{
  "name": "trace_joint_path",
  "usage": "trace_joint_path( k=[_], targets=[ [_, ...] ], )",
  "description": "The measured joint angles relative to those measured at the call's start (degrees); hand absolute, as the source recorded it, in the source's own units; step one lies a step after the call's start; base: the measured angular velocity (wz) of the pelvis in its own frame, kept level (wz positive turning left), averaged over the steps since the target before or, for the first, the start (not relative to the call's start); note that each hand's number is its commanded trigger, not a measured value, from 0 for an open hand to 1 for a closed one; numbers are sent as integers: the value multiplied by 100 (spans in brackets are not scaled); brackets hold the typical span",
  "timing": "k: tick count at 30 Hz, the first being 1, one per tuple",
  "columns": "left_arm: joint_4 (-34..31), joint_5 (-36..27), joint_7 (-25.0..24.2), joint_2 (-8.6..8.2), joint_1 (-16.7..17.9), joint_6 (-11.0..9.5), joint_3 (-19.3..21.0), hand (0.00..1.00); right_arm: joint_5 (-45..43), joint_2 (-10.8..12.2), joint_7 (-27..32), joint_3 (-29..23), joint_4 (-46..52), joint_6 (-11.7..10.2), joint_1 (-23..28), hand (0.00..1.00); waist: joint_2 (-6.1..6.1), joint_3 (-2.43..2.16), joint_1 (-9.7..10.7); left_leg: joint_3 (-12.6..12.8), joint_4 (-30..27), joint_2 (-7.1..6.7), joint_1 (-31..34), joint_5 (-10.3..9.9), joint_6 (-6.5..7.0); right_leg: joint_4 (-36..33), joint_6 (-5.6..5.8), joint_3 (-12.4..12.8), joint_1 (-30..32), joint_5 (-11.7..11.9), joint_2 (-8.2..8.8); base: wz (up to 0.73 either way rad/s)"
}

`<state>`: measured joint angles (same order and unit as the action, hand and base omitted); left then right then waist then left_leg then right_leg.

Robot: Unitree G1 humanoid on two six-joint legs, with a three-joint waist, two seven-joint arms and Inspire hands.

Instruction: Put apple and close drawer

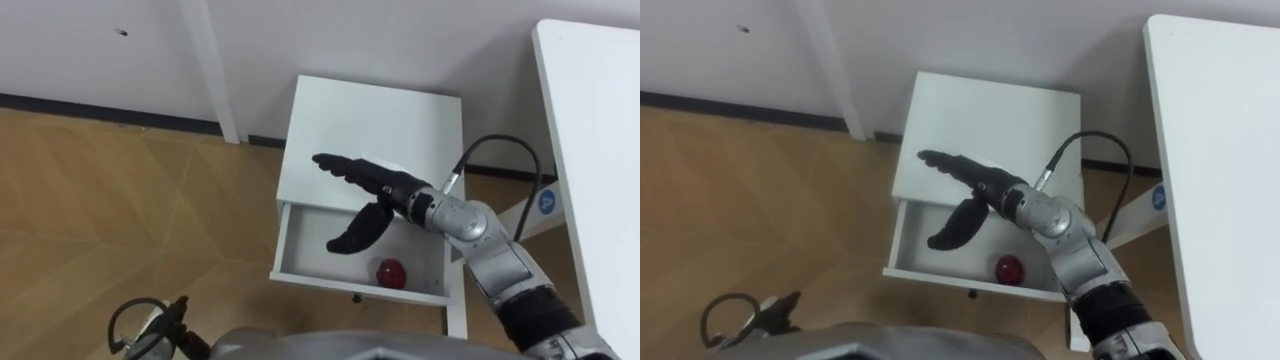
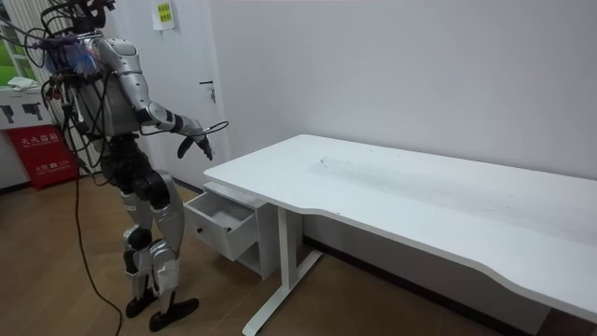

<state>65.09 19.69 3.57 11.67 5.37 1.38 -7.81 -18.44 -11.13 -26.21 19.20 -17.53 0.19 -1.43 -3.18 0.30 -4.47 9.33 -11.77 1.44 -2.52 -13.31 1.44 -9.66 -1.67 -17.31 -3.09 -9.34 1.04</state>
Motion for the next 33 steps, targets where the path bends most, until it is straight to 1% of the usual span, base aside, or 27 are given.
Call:
trace_joint_path(
  k=[5,8,10,11,13,14,15,16,17,18,19,20,21,22,23,24,25,26,27,28,29,30,31,32,33],
  targets=[
    [-96,4,27,-2,68,-2,91,0,0,-5,75,-59,-71,-12,138,0,-16,-12,30,8,4,-1,6,0,1,-1,1,7,11,0,3,0],
    [-95,0,104,-7,99,-3,109,0,109,15,205,-264,-452,-33,321,0,-6,-19,69,8,1,-4,-8,0,1,-7,2,13,-1,0,8,0],
    [-105,-3,131,-53,196,-13,353,0,143,29,535,-664,-843,-122,568,0,20,-32,138,29,7,-14,-16,1,4,-2,14,15,-6,6,20,0],
    [-97,-12,133,-51,219,-14,399,0,166,27,648,-767,-961,-159,631,0,29,-34,153,36,7,-18,-18,1,4,-4,20,15,-7,4,25,0],
    [-75,-26,143,-53,353,-19,628,0,325,22,1049,-1201,-1654,-258,812,0,57,-56,299,152,-8,-17,-22,2,5,-26,32,14,-5,-2,47,-2],
    [-70,-33,143,-58,372,-21,711,0,373,19,1134,-1339,-1864,-279,847,0,61,-57,329,164,-17,-19,-22,1,5,-35,39,19,-3,-7,54,0],
    [-66,-60,143,-68,402,-30,856,0,531,15,1272,-1644,-2351,-323,894,0,60,-57,446,182,-32,-27,-20,-3,12,-88,66,14,5,-24,79,9],
    [-67,-84,143,-80,436,-78,990,0,690,-9,1410,-1977,-2782,-339,976,0,106,-37,549,313,-73,-22,1,-27,53,-232,107,24,54,-80,116,15],
    [-53,-79,143,-81,446,-123,1050,0,751,-25,1483,-2177,-2977,-339,1026,0,119,-50,586,379,-114,-20,26,-62,98,-359,121,34,119,-144,146,0],
    [-12,-65,144,-104,435,-163,1195,0,835,-80,1614,-2468,-3351,-348,1100,0,144,-53,604,487,-203,-38,62,-142,139,-751,147,124,317,-287,232,-21],
    [48,-64,137,-123,433,-169,1257,0,901,-203,1744,-2629,-3747,-347,1137,0,222,-48,657,549,-324,-72,101,-227,185,-1245,200,154,542,-362,331,-25],
    [82,-64,123,-131,421,-171,1287,0,906,-263,1793,-2725,-3940,-338,1161,0,254,-40,697,551,-365,-104,107,-252,218,-1580,233,149,686,-383,412,-10],
    [181,-67,111,-128,369,-189,1386,0,907,-331,1907,-2863,-4213,-298,1201,0,262,-33,722,569,-405,-141,105,-278,272,-2489,250,158,1102,-366,615,0],
    [228,-47,99,-96,376,-195,1466,0,882,-351,1992,-2992,-4389,-244,1314,0,238,-35,766,601,-518,-243,127,-340,363,-3357,364,208,1537,-210,848,0],
    [252,-22,95,-90,365,-198,1495,0,883,-367,2017,-3035,-4531,-241,1340,0,253,-37,790,608,-612,-261,153,-392,398,-3734,376,235,1739,-51,930,-8],
    [298,-1,79,-91,347,-205,1527,0,938,-401,2035,-3103,-4802,-191,1403,0,341,-45,818,608,-774,-240,197,-501,476,-4360,382,296,2121,451,1049,-22],
    [353,-5,80,-68,376,-241,1552,0,1008,-394,2012,-3177,-5031,-132,1419,0,418,-39,812,651,-904,-195,236,-563,535,-4948,447,428,2570,1138,1112,-31],
    [357,-5,87,-39,389,-245,1561,0,1015,-376,1993,-3174,-5127,-109,1417,0,459,-19,820,682,-995,-167,268,-598,571,-5357,454,515,2849,1483,1116,-28],
    [361,-38,92,14,455,-222,1562,0,1026,-320,1952,-3174,-5195,-89,1493,0,479,-30,931,695,-1171,-111,365,-664,658,-6632,404,642,3433,1402,1128,-13],
    [360,-117,93,41,452,-144,1544,0,1047,-288,1914,-3166,-5220,-91,1619,0,516,-29,946,672,-1318,0,486,-683,677,-7904,408,652,4014,1100,1083,-7],
    [360,-190,93,54,453,-94,1516,0,1084,-278,1918,-3164,-5269,-90,1642,0,552,-24,942,653,-1379,78,530,-689,688,-8473,412,629,4299,967,1001,-9],
    [362,-337,90,86,450,26,1428,0,1193,-246,1957,-3125,-5400,-109,1651,0,657,-21,949,627,-1445,299,584,-695,699,-9269,377,541,4837,765,803,0],
    [359,-336,86,133,421,146,1380,0,1369,-209,2011,-2874,-5633,-190,1651,0,737,-10,967,563,-1465,528,581,-685,683,-9795,364,396,5323,580,664,6],
    [351,-337,80,168,410,186,1346,0,1446,-184,2011,-2734,-5728,-209,1654,0,774,-1,972,550,-1487,608,581,-682,674,-9976,379,353,5544,500,658,21],
    [350,-328,74,211,363,241,1333,0,1599,-142,2006,-2578,-5856,-219,1630,0,756,12,978,537,-1689,642,656,-756,630,-10263,494,327,5919,361,693,26]
  ],
)
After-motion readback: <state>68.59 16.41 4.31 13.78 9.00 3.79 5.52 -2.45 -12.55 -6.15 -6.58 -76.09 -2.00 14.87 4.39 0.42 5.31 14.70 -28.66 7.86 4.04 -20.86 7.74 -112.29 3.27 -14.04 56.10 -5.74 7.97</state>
